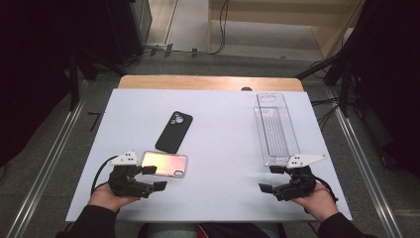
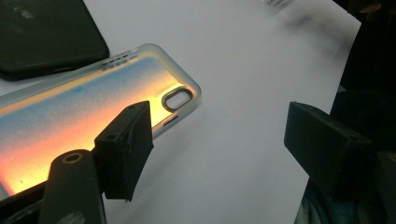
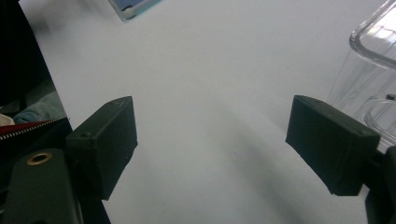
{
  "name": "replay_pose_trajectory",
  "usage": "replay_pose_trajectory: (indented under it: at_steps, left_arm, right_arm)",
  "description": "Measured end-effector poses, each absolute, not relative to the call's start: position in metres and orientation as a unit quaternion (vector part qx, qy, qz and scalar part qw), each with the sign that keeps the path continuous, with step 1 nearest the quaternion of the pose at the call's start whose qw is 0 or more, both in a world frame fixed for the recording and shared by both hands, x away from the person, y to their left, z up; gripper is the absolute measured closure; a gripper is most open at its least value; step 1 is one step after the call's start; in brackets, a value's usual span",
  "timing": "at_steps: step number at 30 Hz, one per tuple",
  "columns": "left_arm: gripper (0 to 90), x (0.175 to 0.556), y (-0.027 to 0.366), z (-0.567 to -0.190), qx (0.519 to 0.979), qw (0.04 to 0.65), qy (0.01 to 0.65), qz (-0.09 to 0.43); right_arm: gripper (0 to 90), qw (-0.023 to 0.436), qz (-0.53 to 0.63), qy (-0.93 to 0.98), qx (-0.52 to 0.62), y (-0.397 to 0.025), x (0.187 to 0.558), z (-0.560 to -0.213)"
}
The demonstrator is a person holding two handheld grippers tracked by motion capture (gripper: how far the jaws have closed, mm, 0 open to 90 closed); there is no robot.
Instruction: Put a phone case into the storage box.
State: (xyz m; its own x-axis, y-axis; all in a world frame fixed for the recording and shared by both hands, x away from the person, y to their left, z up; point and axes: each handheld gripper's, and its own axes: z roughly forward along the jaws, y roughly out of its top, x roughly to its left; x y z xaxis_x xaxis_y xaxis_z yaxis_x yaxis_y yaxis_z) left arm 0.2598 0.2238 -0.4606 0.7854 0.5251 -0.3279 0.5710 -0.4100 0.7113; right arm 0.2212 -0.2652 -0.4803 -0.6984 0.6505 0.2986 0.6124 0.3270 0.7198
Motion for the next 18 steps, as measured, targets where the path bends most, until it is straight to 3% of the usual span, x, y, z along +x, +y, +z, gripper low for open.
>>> replay_pose_trajectory:
  at_steps: [18]
  left_arm:
    - [23.5,0.2584,0.2261,-0.4606,0.839,0.431,0.332,-0.026]
  right_arm:
    - [14.5,0.02,0.429,0.817,0.385,-0.263,0.2206,-0.4789]
